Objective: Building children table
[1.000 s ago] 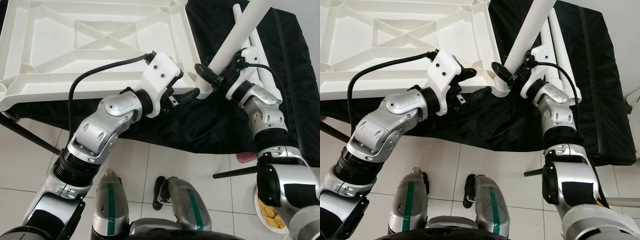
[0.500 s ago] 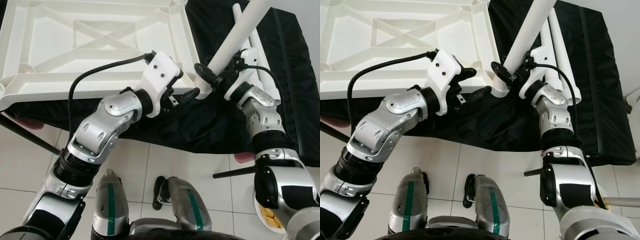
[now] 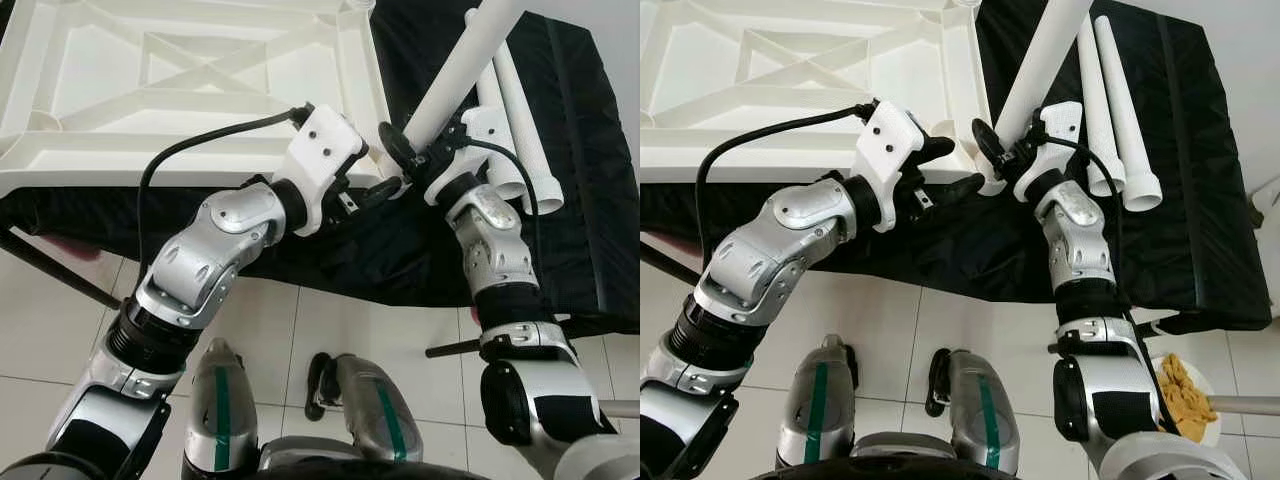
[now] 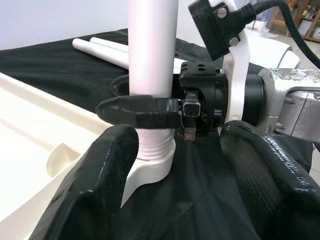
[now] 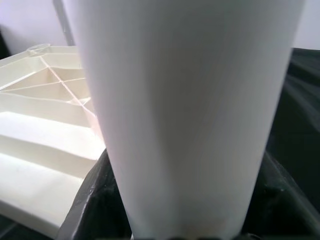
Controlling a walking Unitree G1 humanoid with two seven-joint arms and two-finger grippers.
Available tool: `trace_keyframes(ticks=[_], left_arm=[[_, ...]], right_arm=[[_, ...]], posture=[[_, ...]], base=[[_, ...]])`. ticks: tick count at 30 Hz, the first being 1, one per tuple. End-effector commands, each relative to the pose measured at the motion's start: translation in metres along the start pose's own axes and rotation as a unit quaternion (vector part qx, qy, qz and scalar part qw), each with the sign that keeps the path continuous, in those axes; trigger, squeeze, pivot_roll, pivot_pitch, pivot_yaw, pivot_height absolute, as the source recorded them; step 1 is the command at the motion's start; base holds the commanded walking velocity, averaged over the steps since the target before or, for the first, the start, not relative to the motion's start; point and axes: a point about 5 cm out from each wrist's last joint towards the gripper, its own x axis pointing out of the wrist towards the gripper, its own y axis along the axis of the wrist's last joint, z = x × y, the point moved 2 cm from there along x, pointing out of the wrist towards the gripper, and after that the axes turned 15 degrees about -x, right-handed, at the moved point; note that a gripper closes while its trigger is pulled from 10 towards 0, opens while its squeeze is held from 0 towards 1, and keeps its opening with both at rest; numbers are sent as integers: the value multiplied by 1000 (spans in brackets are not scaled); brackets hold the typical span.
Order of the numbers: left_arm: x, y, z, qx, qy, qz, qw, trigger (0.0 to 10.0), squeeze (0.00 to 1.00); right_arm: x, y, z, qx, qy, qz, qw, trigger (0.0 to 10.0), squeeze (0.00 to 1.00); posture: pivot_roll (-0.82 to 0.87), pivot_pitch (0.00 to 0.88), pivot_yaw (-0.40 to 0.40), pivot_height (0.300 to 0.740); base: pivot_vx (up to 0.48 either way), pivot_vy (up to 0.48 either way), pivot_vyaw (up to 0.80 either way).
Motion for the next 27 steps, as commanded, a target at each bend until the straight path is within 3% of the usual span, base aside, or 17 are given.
trace_keyframes(ticks=[1, 7, 11, 15, 22, 23, 24, 27], left_arm=[[1, -3, 7, -2, -28, -11, 1000, 10000, 0], [2, -3, 8, 0, -30, -11, 999, 10000, 0], [2, -3, 9, 0, -31, -10, 999, 10000, 0], [2, -4, 9, -1, -32, -9, 999, 10000, 0], [3, -4, 9, -1, -32, -9, 999, 10000, 0], [3, -4, 9, -1, -32, -9, 999, 10000, 0], [3, -4, 9, -1, -32, -9, 999, 10000, 0], [3, -4, 9, -1, -32, -8, 999, 10000, 0]], right_arm=[[-5, -5, 5, 15, -43, -16, 999, 10000, 0], [-7, -8, 4, 25, -136, -42, 989, 10000, 0], [-10, -5, 4, 23, -219, -61, 974, 10000, 0], [-11, -3, -9, 23, -232, -67, 970, 10000, 0], [-12, -3, -4, 22, -235, -70, 969, 10000, 0], [-13, -3, -2, 21, -237, -69, 969, 10000, 459], [-13, -3, 0, 21, -238, -68, 969, 10000, 1000], [-13, -2, 0, 22, -237, -66, 969, 10000, 1000]], posture=[[118, 32, -120, 740], [118, 22, -124, 740], [117, 17, -130, 740], [117, 14, -133, 740], [115, 14, -134, 740], [115, 15, -134, 740], [115, 15, -134, 740], [114, 17, -135, 740]], base=[[0, 0, 0], [0, 0, 0], [0, 0, 0], [0, 0, 0], [0, 0, 0], [0, 0, 0], [0, 0, 0], [0, 0, 0]])
